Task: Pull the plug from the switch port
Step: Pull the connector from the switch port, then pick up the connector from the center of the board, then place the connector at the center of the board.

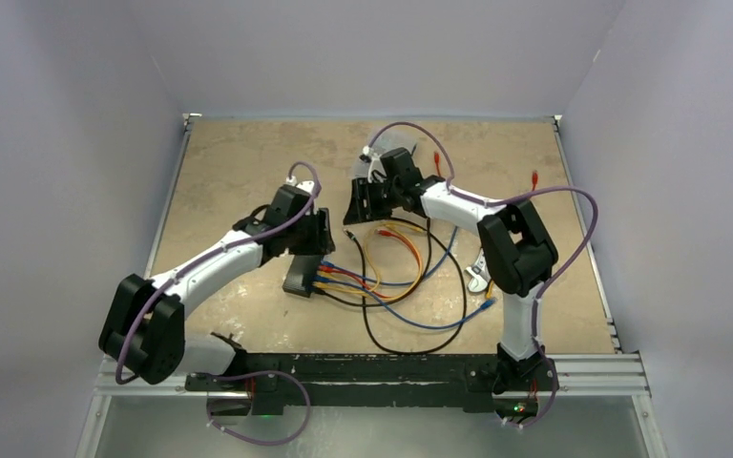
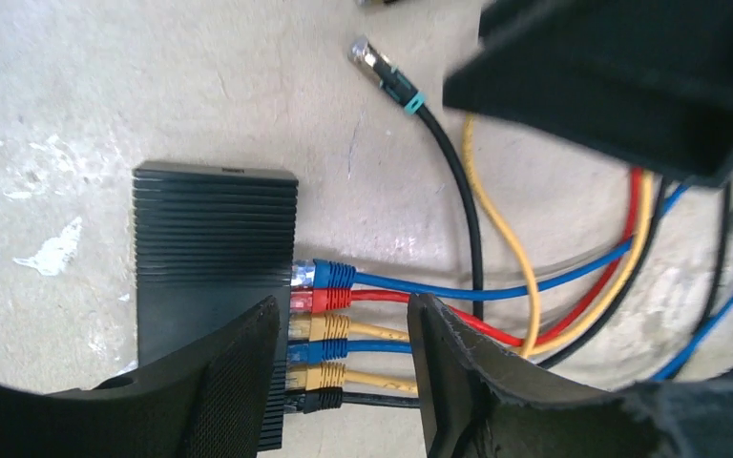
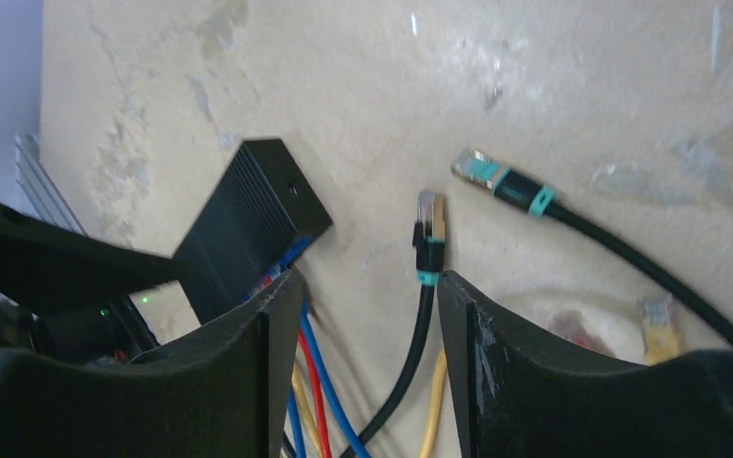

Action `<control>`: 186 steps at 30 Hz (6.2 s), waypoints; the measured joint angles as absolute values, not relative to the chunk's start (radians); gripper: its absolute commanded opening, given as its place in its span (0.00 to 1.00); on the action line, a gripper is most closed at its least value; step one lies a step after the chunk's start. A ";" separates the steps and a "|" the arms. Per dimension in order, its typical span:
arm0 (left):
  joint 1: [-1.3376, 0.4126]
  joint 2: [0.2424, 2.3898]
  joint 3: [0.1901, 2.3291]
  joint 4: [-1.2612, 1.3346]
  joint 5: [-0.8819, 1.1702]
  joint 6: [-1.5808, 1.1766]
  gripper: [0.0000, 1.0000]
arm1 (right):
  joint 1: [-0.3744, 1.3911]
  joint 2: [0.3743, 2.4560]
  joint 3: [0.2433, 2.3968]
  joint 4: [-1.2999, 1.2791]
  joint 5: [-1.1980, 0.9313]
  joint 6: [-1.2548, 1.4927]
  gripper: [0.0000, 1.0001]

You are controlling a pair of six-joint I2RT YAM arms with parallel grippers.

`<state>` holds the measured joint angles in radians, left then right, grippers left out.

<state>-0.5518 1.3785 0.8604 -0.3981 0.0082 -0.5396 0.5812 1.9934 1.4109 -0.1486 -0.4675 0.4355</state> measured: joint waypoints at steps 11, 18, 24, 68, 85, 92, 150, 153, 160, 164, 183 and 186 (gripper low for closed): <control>-0.268 1.306 0.818 -0.310 0.294 -0.539 0.53 | 0.681 1.968 1.351 -0.247 -0.336 0.396 0.54; -0.099 1.300 0.807 -0.343 0.398 -0.496 0.53 | 0.738 1.968 1.351 -0.292 -0.221 0.384 0.54; -0.060 1.299 0.859 -0.432 0.393 -0.418 0.53 | 0.741 1.968 1.351 -0.315 -0.153 0.376 0.54; -0.059 1.348 0.969 -0.548 0.231 -0.242 0.54 | 0.758 2.029 1.403 -0.330 0.018 0.380 0.21; -0.059 1.348 0.969 -0.548 0.231 -0.242 0.53 | 0.738 1.983 1.427 -0.348 -0.075 0.389 0.00; -0.059 1.348 0.968 -0.548 0.231 -0.242 0.53 | 0.654 1.967 1.575 -0.373 -0.073 0.380 0.00; -0.059 1.377 0.968 -0.548 0.245 -0.242 0.52 | 0.525 1.541 2.148 -0.268 -0.047 0.405 0.04; -0.059 1.380 0.968 -0.547 0.250 -0.242 0.52 | 0.522 1.531 2.004 -0.242 -0.055 0.416 0.03; -0.059 1.393 0.968 -0.547 0.257 -0.242 0.53 | 0.496 1.649 1.682 -0.216 -0.168 0.471 0.12; -0.059 1.393 0.968 -0.547 0.258 -0.242 0.52 | 0.488 1.773 1.596 -0.221 -0.256 0.486 0.29; -0.059 1.439 0.968 -0.549 0.233 -0.242 0.52 | 0.696 1.859 1.407 -0.156 -0.333 0.406 0.70; -0.059 1.444 0.968 -0.550 0.231 -0.242 0.52 | 0.772 1.859 1.362 -0.111 -0.368 0.406 0.72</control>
<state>-0.0589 1.4445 0.9684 -0.5495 0.2310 -0.2417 0.7715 1.8591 1.3621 -0.1112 -0.3676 0.4057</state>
